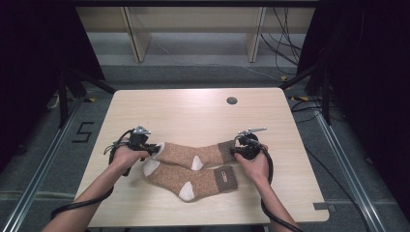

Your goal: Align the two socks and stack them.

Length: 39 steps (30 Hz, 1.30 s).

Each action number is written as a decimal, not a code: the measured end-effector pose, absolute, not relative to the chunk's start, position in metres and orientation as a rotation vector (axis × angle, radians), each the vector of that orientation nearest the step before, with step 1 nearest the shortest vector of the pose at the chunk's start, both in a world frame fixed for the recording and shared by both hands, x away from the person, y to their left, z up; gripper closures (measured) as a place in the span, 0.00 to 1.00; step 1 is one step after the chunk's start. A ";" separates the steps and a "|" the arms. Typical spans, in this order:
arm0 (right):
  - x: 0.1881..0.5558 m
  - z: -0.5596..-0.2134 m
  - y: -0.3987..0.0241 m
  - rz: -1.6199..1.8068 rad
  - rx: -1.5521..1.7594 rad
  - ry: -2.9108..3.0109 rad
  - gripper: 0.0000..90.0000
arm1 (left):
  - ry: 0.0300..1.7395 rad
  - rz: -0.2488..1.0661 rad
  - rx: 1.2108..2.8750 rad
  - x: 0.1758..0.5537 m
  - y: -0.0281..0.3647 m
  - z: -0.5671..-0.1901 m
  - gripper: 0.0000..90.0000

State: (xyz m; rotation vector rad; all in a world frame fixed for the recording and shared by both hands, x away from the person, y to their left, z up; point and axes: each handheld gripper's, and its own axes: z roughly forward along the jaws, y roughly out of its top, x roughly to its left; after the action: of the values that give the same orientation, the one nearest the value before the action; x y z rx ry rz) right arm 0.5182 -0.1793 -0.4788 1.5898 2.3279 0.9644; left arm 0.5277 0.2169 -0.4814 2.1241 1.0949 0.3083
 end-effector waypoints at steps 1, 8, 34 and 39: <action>0.518 -0.478 -0.179 0.985 1.596 2.309 0.89 | 1.095 0.314 2.114 0.527 0.217 -0.479 0.91; 0.515 -0.468 -0.184 1.022 1.553 2.302 0.89 | 1.052 0.343 2.073 0.518 0.219 -0.459 0.91; 0.455 -0.431 -0.186 1.035 1.515 2.390 0.89 | 0.926 0.310 2.078 0.456 0.237 -0.434 0.91; 0.442 -0.429 -0.184 1.039 1.502 2.408 0.89 | 0.917 0.304 2.072 0.447 0.241 -0.434 0.91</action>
State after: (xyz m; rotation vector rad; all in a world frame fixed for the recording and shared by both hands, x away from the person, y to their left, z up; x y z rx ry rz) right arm 0.4417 -0.1841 -0.4290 1.5024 2.4082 1.0392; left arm 0.4472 0.2412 -0.4342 2.0716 0.9170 0.3043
